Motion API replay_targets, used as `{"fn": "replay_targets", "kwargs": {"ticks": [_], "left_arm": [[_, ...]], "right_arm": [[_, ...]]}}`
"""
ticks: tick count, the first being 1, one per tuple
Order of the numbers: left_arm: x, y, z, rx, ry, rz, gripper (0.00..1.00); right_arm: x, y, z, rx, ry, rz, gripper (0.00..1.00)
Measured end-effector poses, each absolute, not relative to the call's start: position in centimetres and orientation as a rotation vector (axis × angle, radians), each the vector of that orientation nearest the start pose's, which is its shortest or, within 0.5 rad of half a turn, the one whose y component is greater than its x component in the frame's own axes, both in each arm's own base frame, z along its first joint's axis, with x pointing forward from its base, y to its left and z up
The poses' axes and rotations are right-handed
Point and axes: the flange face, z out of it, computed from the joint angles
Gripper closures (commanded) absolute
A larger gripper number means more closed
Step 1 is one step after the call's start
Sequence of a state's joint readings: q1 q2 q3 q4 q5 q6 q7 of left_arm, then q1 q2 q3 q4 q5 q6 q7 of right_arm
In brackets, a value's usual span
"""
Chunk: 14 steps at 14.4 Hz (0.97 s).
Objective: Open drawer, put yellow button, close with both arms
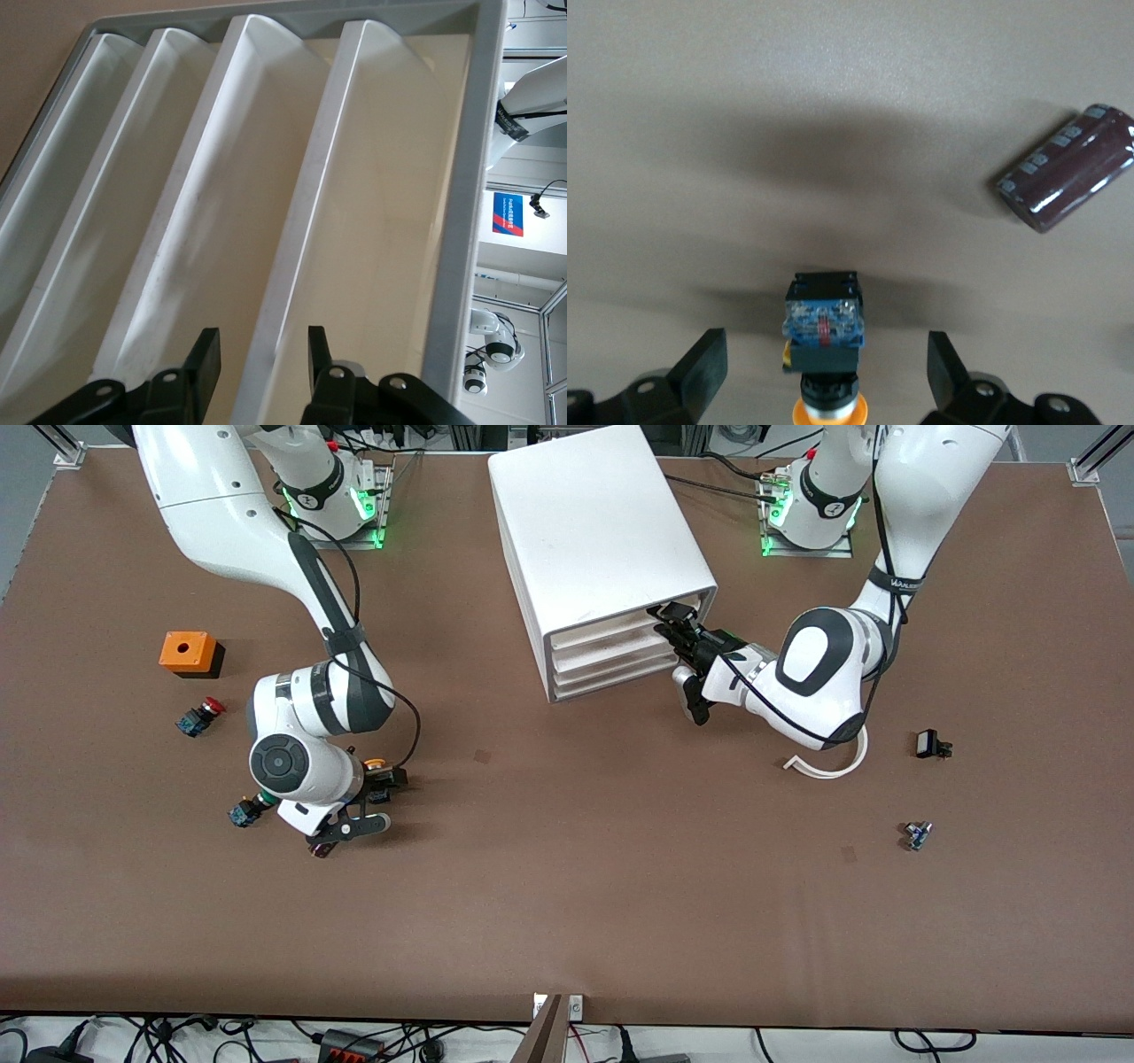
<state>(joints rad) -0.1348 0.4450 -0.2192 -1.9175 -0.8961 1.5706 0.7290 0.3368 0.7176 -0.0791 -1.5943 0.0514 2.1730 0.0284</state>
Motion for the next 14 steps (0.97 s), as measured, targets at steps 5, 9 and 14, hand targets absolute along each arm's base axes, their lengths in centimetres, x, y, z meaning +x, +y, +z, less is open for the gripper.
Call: {"fn": "replay_targets", "kwargs": {"ticks": [5, 9, 14], "left_arm": [[49.0, -27.1, 27.1, 1.829, -0.761, -0.58, 0.97], [50.0, -27.0, 27.3, 1.823, -0.797, -0.548, 0.97], [53.9, -25.4, 27.4, 1.844, -0.82, -0.503, 0.96]], "right_arm": [[65.6, 18.1, 18.6, -3.152, -0.334, 0.222, 0.13], [65.4, 18.1, 17.8, -3.153, -0.332, 0.239, 0.54], [65.6, 18.1, 18.1, -3.152, -0.337, 0.228, 0.96]]}}
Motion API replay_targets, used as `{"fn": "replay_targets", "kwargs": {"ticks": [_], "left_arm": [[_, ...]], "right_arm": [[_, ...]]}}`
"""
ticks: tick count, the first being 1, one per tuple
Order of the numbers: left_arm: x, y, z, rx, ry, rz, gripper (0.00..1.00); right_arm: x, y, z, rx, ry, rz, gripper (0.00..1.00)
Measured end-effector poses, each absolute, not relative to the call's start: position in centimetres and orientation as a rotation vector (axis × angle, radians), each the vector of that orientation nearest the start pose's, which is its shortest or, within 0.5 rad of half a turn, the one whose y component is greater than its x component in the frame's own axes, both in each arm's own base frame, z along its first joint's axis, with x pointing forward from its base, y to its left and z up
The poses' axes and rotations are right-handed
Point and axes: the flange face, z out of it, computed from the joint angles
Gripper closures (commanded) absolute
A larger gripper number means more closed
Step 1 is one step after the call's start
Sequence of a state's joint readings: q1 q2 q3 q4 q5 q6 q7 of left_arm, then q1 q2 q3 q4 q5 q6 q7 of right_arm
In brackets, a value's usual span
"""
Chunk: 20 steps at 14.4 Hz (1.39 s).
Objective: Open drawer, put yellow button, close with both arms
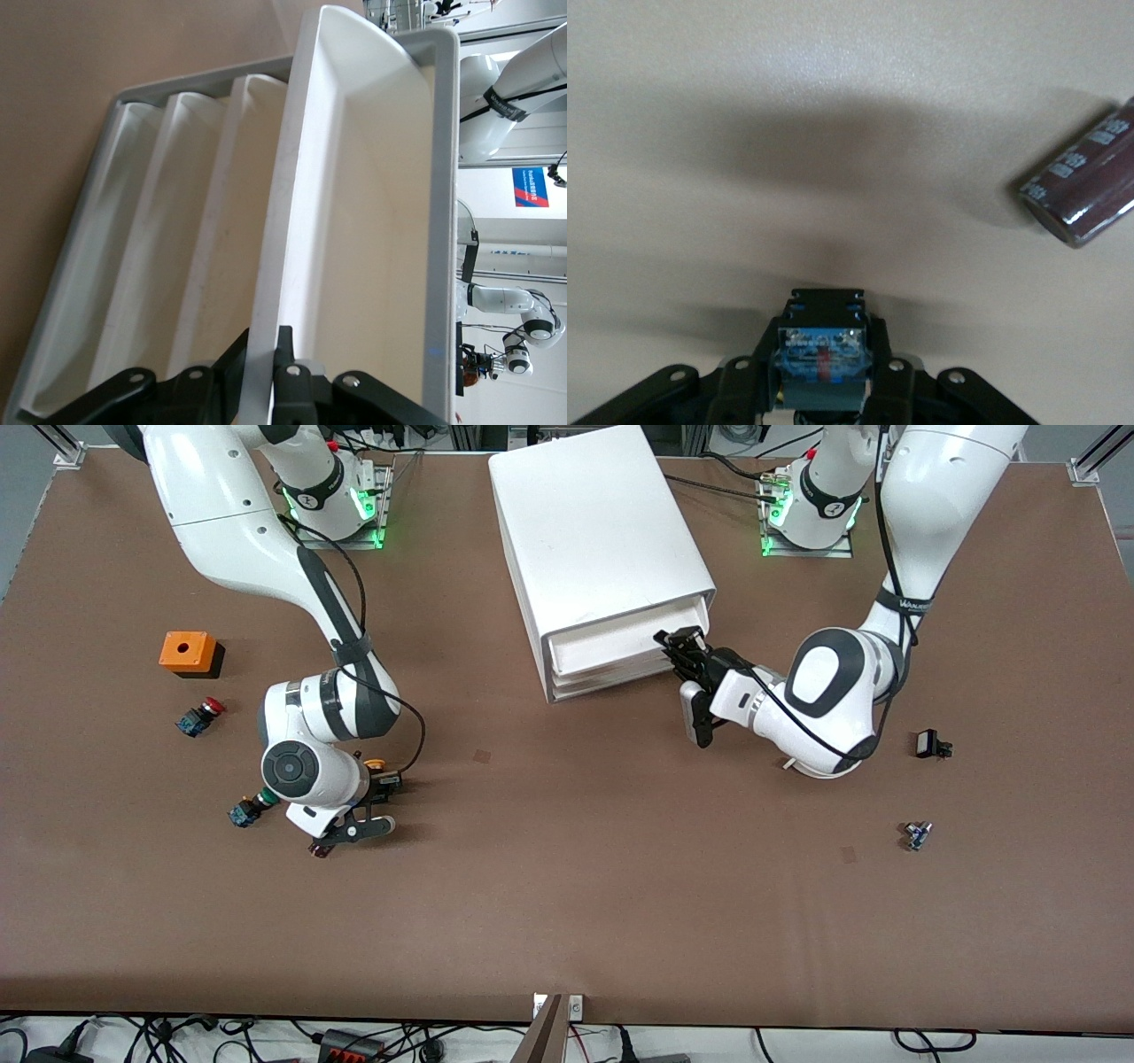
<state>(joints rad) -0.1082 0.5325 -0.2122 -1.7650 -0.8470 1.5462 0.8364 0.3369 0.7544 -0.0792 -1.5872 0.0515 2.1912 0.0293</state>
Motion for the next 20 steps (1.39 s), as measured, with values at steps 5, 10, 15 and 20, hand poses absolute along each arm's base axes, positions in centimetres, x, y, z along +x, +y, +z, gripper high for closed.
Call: {"fn": "replay_targets", "kwargs": {"ticks": [5, 10, 15, 20], "left_arm": [[57.5, -22.9, 27.3, 1.867, -0.794, -0.446, 0.93], [60.6, -20.2, 27.6, 1.912, -0.769, -0.384, 0.01], [62.8, -17.9, 28.3, 2.007, -0.758, -0.305, 0.0], [65.0, -14.0, 35.1, 2.228, -0.688, -0.368, 0.0]], "right_arm": [[67.5, 19.1, 22.8, -3.144, -0.349, 0.15, 1.0], [68.8, 22.5, 35.7, -3.11, -0.415, 0.203, 1.0], [68.7, 26.1, 44.7, -3.049, -0.494, 0.059, 1.0], [65.5, 33.6, 50.9, -2.96, -0.475, -0.085, 1.0]]}}
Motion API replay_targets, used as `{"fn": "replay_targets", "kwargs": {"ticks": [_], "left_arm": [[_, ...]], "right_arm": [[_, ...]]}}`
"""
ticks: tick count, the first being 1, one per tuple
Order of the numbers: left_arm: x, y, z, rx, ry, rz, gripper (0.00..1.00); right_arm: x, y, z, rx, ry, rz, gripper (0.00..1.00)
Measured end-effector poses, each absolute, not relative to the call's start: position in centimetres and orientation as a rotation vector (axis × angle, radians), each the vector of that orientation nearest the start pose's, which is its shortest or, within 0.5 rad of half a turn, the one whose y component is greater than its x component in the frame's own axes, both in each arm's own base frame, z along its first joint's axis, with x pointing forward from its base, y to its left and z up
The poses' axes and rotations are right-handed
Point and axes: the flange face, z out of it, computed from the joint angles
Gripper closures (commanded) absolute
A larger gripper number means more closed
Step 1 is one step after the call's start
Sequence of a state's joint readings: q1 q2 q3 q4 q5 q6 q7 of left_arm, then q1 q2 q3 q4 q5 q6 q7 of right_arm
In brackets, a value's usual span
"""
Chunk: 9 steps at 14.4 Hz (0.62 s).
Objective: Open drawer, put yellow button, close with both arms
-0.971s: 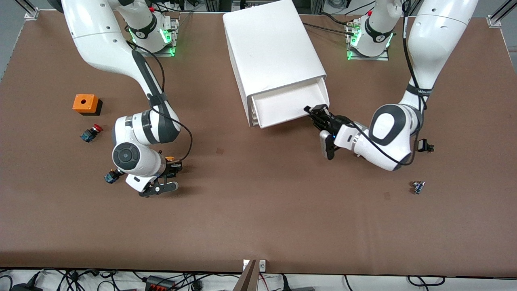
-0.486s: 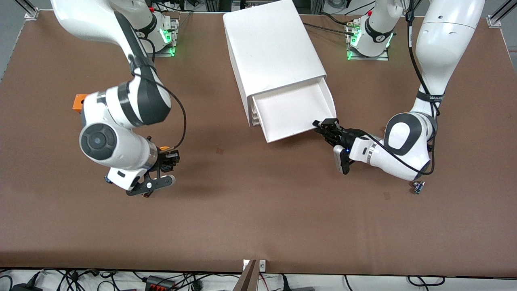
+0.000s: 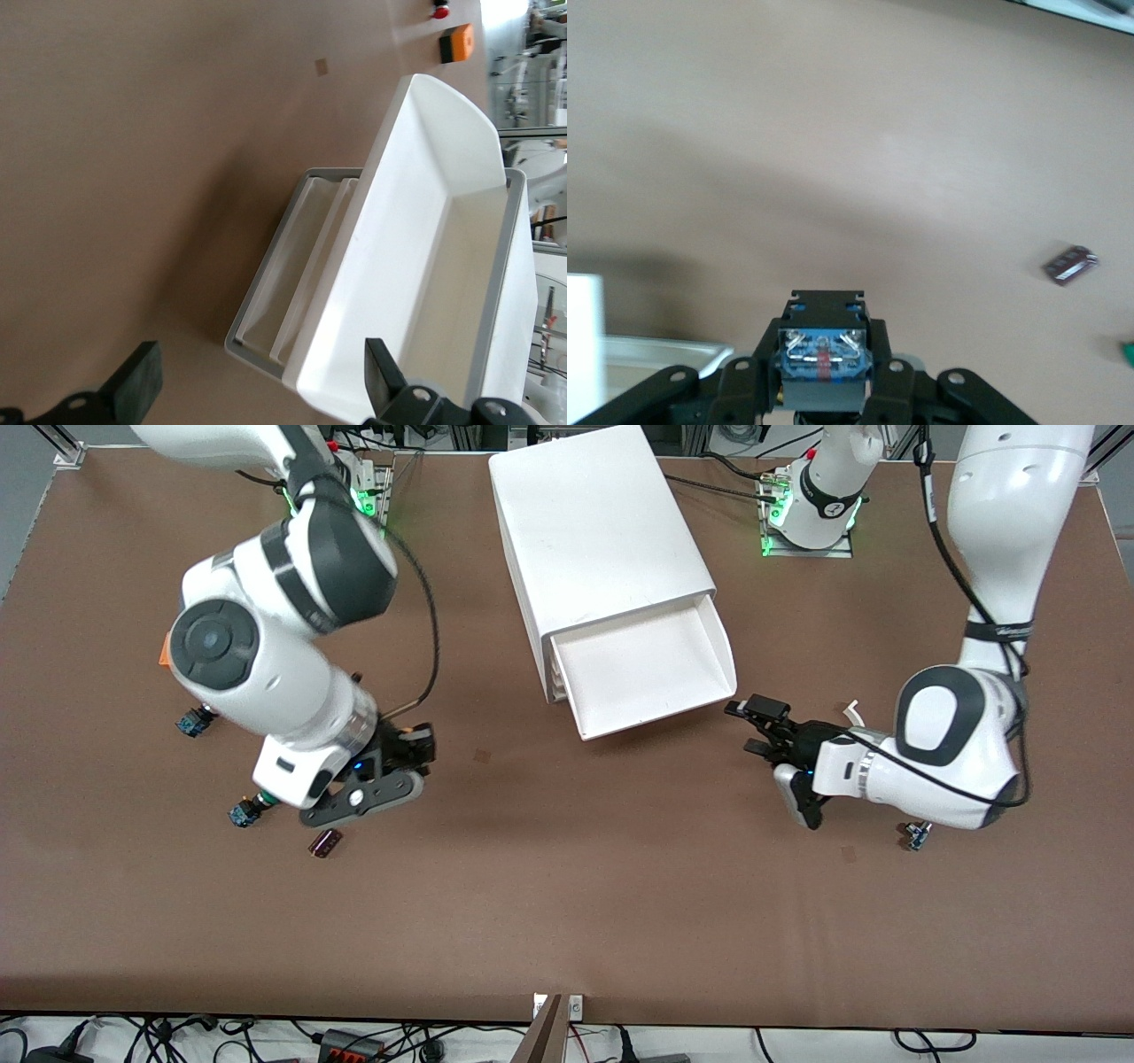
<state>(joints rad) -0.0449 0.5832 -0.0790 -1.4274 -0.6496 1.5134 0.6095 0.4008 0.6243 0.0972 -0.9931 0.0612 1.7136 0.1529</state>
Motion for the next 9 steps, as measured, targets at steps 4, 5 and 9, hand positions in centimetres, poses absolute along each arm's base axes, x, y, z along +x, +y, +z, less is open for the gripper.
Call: {"fn": "replay_targets", "kwargs": {"ticks": [4, 5, 9], "left_arm": [[65.4, -12.1, 40.3, 2.458, -0.657, -0.427, 0.0], [65.5, -11.6, 41.1, 2.532, -0.638, -0.439, 0.0], [65.7, -10.2, 43.8, 2.76, -0.575, -0.451, 0.0]], "right_arm": [[59.6, 43.1, 52.9, -2.926, -0.457, -0.102, 1.0], [58.1, 45.3, 52.9, -2.921, -0.445, -0.104, 1.0], [54.6, 50.6, 52.9, -2.89, -0.399, -0.138, 1.0]]}}
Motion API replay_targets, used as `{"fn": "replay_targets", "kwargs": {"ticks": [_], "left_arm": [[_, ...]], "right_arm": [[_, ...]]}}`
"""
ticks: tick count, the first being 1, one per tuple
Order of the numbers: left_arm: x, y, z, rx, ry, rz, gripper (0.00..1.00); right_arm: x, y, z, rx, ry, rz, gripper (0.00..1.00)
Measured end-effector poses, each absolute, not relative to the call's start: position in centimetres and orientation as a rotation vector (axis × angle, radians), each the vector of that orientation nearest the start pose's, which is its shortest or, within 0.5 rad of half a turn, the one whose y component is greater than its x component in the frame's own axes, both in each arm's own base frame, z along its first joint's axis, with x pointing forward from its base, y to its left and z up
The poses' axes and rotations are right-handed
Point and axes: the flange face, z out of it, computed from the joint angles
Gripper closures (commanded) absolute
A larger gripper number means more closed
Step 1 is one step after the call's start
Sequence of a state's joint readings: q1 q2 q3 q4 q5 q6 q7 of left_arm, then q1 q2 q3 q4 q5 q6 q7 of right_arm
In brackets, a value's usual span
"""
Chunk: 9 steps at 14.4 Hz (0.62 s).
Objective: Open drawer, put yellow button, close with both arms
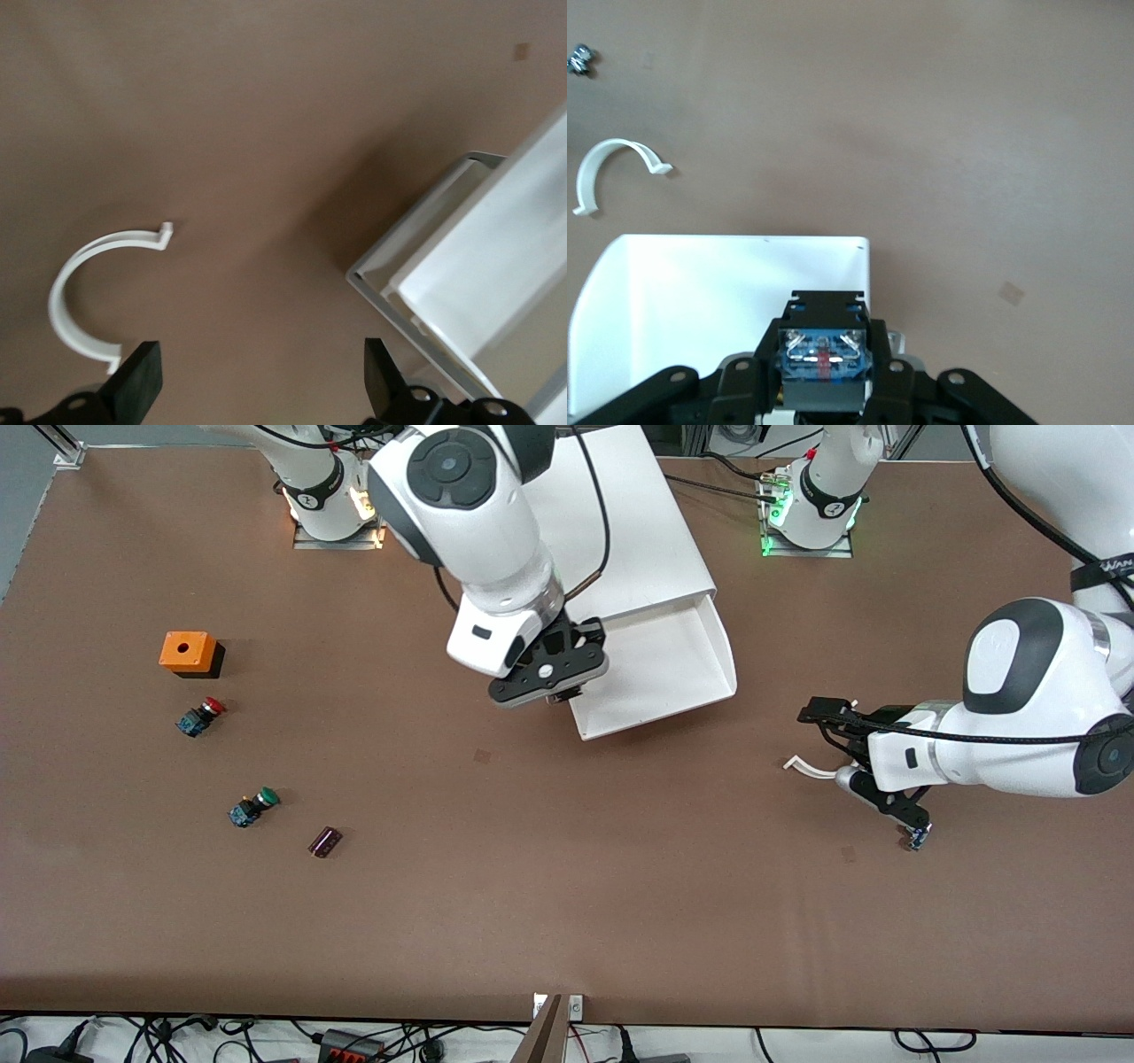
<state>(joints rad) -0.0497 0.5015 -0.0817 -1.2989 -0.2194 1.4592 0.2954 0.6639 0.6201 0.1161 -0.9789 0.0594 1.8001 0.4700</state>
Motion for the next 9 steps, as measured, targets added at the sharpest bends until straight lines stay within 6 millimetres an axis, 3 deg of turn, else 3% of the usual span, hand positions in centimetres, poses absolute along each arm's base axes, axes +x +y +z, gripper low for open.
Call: {"fn": "replay_targets", "kwargs": {"ticks": [2, 4, 7, 9], "left_arm": [[66.1, -9.7, 44.9, -3.214, 0.681, 0.491, 0.0], [66.4, -9.5, 46.0, -3.189, 0.607, 0.451, 0.0], [66.7, -8.6, 46.2, -3.199, 0.22, 0.457, 0.0], [66.8, -8.4, 45.8, -3.183, -0.016, 0.47, 0.0]], "right_arm": [[53.3, 52.6, 51.1, -2.902, -0.342, -0.102, 1.0], [52.1, 55.1, 47.9, -2.918, -0.332, -0.056, 1.0], [50.6, 57.9, 43.8, -2.934, -0.309, -0.011, 1.0], [50.0, 58.8, 42.6, -2.936, -0.295, -0.005, 1.0]]}}
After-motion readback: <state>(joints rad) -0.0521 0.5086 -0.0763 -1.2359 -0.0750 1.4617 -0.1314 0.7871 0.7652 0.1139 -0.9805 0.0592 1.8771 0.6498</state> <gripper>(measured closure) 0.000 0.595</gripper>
